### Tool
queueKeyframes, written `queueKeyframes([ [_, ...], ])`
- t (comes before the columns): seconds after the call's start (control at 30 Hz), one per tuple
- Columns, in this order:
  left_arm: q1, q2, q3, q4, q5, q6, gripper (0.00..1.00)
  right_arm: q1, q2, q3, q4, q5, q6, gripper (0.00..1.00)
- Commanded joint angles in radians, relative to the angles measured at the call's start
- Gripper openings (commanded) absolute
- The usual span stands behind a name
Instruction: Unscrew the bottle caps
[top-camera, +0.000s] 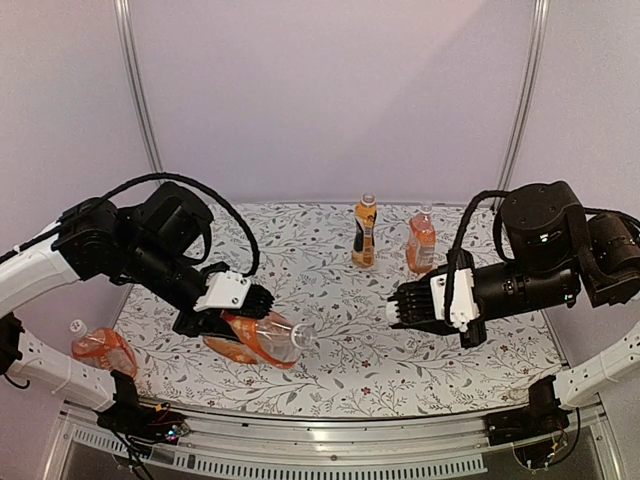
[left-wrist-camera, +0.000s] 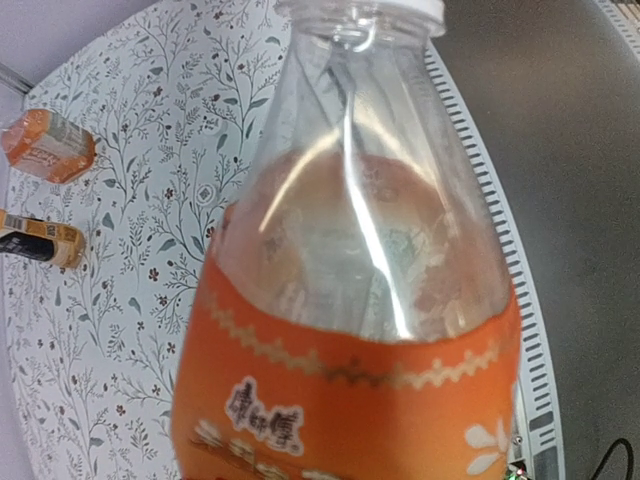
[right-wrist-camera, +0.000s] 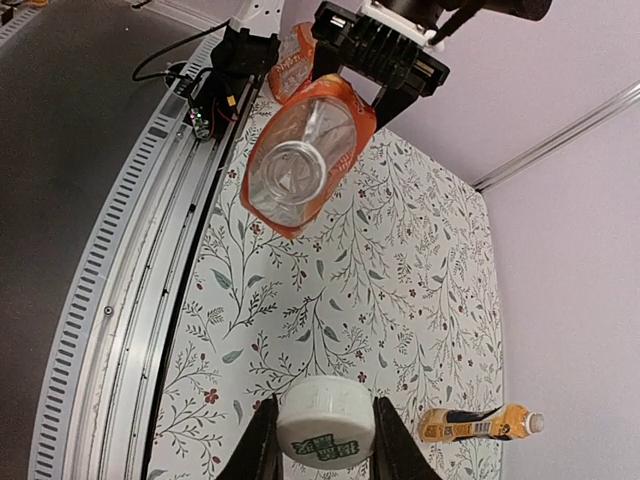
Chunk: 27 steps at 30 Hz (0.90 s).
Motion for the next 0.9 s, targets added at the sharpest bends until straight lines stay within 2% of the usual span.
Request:
queueKeyframes([
  [0.0, -0.001, -0.005, -0.008, -0.006, -0.011, 0.011, 0.09, -0.010, 0.015, -0.032, 0.016, 0.010, 0.062, 0.00],
  [0.27, 0.044, -0.066, -0.088, 0.212, -0.185, -0.126, 0.09, -0.184, -0.071, -0.171, 0.228, -0.073, 0.356, 0.00],
  [0.47, 0.107, -0.160, -0.173, 0.279, -0.227, -0.177, 0.09, -0.258, -0.055, -0.170, 0.258, -0.052, 0.479, 0.00],
  [0.53, 0.141, -0.184, -0.182, 0.299, -0.233, -0.260, 0.10, -0.290, 0.006, -0.128, 0.223, 0.048, 0.573, 0.00],
  [0.67, 0.241, -0.278, -0.244, 0.384, -0.211, -0.398, 0.11, -0.324, 0.154, -0.068, 0.029, 0.276, 0.944, 0.00],
  [0.8, 0.346, -0.373, -0.330, 0.428, -0.231, -0.526, 0.11, -0.325, 0.321, -0.020, -0.151, 0.224, 1.193, 0.00],
  [0.87, 0.384, -0.415, -0.379, 0.450, -0.249, -0.575, 0.11, -0.320, 0.382, -0.045, -0.153, 0.136, 1.279, 0.00],
])
